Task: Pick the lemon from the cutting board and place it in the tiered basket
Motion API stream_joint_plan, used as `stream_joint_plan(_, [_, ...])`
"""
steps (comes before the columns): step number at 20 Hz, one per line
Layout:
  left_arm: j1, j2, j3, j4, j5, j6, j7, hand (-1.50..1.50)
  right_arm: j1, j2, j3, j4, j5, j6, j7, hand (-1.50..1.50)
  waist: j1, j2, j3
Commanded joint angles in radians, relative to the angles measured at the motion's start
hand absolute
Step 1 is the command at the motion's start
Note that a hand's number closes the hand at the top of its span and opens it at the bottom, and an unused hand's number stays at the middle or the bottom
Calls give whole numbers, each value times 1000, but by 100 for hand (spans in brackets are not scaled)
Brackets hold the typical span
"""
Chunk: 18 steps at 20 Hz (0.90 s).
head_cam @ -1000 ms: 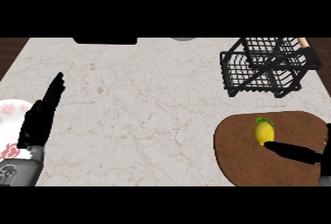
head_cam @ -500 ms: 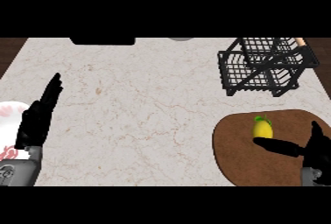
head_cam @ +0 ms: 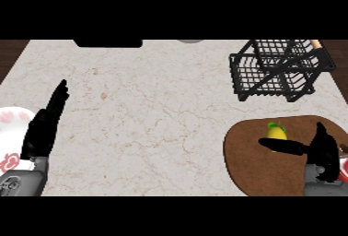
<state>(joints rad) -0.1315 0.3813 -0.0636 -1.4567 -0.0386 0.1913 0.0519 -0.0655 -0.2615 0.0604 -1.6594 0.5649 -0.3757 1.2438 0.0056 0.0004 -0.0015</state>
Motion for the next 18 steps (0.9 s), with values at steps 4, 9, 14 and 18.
stream_joint_plan(4, [-36,-11,18,26,-12,-10,21,0,-122,53,-59,105,5,61,154,-150,-3,1,1])
stream_joint_plan(9, [-31,-20,25,43,-22,-22,-17,0,-130,88,-101,166,-49,72,74,-150,-2,2,1])
stream_joint_plan(14, [0,-10,36,2,-11,-39,9,0,-134,24,-19,191,-61,235,8,150,3,1,1])
stream_joint_plan(18, [22,-39,34,-15,-30,-44,-21,0,-121,81,6,145,19,167,58,150,-3,-1,1])
